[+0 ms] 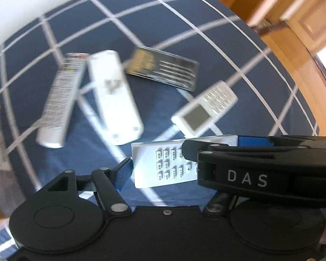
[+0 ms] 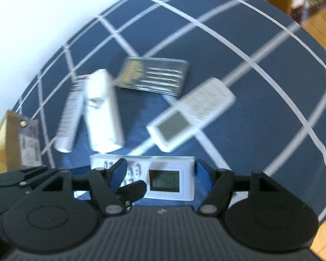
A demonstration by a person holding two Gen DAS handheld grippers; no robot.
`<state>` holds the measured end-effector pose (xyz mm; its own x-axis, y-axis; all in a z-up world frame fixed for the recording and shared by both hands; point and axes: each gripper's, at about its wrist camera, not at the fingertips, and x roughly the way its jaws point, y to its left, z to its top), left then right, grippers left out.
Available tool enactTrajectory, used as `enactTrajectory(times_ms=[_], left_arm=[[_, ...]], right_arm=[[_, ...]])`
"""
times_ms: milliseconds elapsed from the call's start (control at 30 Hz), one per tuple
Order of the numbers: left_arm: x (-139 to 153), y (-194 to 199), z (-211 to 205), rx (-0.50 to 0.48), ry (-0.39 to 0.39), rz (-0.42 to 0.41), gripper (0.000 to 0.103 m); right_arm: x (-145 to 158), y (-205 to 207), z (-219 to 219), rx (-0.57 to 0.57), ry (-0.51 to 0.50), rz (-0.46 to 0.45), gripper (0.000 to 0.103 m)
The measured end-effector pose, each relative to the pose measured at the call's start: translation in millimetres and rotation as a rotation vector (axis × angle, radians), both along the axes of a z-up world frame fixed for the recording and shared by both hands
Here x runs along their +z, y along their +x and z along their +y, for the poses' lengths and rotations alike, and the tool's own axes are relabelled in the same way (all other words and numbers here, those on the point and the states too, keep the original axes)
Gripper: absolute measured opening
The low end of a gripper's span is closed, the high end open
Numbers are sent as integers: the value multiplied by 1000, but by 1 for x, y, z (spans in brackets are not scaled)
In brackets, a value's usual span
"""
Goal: Organize objects
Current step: 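Carry the white display remote with the right gripper into the box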
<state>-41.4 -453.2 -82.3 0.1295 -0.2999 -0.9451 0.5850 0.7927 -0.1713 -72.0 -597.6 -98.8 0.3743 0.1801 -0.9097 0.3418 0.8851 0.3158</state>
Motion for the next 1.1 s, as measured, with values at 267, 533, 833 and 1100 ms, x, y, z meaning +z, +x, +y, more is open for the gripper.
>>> enactTrajectory(times_ms=[267, 533, 833, 1100], left_arm=[[27, 14, 66, 173, -8, -50, 69], [45, 29, 135, 280, -12, -82, 69], [61, 41, 212, 343, -16, -103, 69], [70, 52, 286, 410, -25, -121, 69]], right_arm=[[29, 30, 63, 177, -6, -54, 68], [47, 46, 133, 299, -1, -87, 68], [64, 53, 212, 370, -3, -110, 68], [76, 62, 289, 438, -9, -130, 68]])
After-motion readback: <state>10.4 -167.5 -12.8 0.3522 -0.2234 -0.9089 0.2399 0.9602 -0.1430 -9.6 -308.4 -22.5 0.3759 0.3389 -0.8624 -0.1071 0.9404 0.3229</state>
